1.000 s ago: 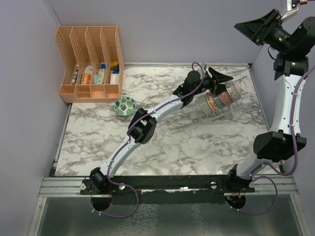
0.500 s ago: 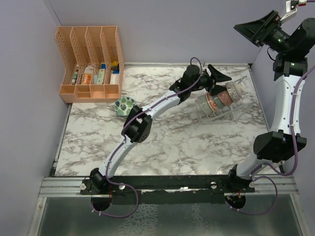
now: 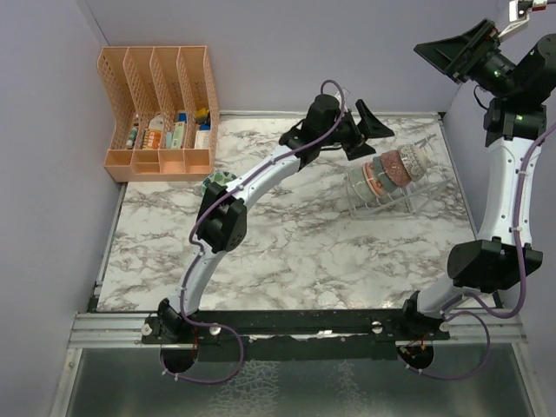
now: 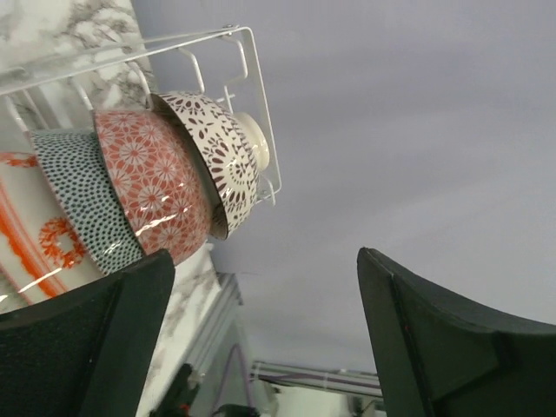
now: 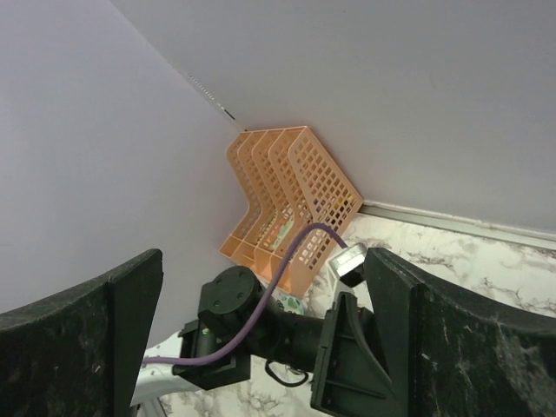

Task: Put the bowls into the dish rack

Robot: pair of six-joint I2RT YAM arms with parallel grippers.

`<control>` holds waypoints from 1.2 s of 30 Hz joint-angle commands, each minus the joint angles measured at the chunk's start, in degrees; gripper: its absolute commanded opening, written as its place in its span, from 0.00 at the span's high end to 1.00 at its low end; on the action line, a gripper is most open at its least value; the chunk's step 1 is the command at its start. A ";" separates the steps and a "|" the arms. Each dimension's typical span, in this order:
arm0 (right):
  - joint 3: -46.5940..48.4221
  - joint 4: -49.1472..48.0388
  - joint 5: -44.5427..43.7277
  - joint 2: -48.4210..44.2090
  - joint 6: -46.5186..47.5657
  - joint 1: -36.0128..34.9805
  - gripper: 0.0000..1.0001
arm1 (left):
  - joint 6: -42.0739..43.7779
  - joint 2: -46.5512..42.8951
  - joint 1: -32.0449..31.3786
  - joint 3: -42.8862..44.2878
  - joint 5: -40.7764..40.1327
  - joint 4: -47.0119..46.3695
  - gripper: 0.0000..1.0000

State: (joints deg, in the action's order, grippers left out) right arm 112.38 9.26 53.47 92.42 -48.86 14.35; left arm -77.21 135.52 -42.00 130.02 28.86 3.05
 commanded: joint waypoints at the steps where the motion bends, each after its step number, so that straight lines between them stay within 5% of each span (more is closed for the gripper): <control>1: 1.06 -2.32 1.01 -1.77 -0.93 0.37 0.00 | 14.32 -9.29 1.41 -1.08 -2.57 9.48 0.08; 6: 0.52 -2.81 1.61 -2.07 -1.16 0.38 0.00 | 27.95 -22.68 4.95 -12.44 -10.14 18.37 0.06; 12: -0.75 -4.07 2.45 -2.07 -2.01 0.32 0.00 | 45.57 -37.20 7.51 -28.13 -31.84 33.93 0.01; 17: -2.23 -5.34 3.14 -2.17 -2.78 0.31 0.01 | 50.13 -45.86 10.58 -45.84 -42.86 34.68 0.02; 20: -2.23 -5.48 3.30 -2.08 -2.91 0.33 0.01 | 53.62 -45.90 11.81 -51.86 -45.31 32.12 0.05; 29: -3.07 -5.28 3.31 -2.61 -2.74 0.31 0.01 | 64.03 -36.57 12.75 -51.53 -53.98 28.60 0.08; 36: -2.83 -4.45 2.71 -2.59 -1.95 0.33 0.01 | 65.94 -31.31 15.30 -52.15 -49.72 24.87 0.28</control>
State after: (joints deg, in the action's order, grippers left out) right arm 109.51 5.54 55.35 91.39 -51.27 14.37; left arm -14.04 102.21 -28.12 77.41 -20.99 31.48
